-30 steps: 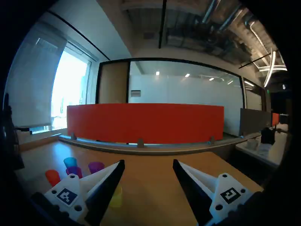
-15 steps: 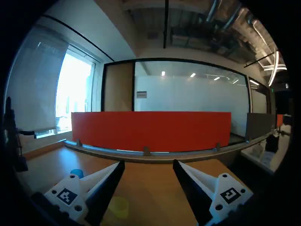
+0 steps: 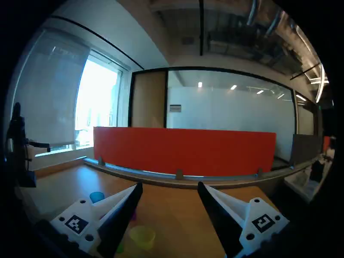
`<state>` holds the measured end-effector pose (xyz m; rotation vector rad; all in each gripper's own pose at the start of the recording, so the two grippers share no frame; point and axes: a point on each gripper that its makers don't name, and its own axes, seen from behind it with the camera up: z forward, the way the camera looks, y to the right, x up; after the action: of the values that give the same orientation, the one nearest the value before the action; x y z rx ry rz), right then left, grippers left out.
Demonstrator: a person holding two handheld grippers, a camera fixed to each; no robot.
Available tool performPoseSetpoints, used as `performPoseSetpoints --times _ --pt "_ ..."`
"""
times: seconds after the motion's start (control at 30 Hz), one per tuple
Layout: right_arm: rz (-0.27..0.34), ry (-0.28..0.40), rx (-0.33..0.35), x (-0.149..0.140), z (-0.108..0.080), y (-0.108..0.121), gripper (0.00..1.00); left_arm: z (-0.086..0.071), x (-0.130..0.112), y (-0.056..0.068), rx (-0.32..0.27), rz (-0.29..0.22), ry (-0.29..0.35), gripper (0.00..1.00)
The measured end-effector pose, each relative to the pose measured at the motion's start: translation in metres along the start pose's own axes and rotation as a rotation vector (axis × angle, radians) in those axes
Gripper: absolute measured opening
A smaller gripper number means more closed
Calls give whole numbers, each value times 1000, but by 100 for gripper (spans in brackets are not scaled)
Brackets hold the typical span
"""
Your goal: Pour water
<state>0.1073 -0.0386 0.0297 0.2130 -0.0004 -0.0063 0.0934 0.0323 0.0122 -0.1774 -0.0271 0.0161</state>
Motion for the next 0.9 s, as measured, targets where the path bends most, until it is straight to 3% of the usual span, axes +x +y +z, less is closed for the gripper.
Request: performPoseSetpoints --times 0.3,0.57,0.77,0.9 --pt "8 -6 155 3 -1 -34 99 0 10 18 -96 26 9 100" --pt "6 -12 253 8 -1 -59 99 1 17 36 -196 20 9 100" --pt "-13 -35 289 5 0 -70 99 1 19 40 -247 35 -13 100" --pt "-27 -48 312 1 1 -77 99 5 12 34 -252 55 -49 100"
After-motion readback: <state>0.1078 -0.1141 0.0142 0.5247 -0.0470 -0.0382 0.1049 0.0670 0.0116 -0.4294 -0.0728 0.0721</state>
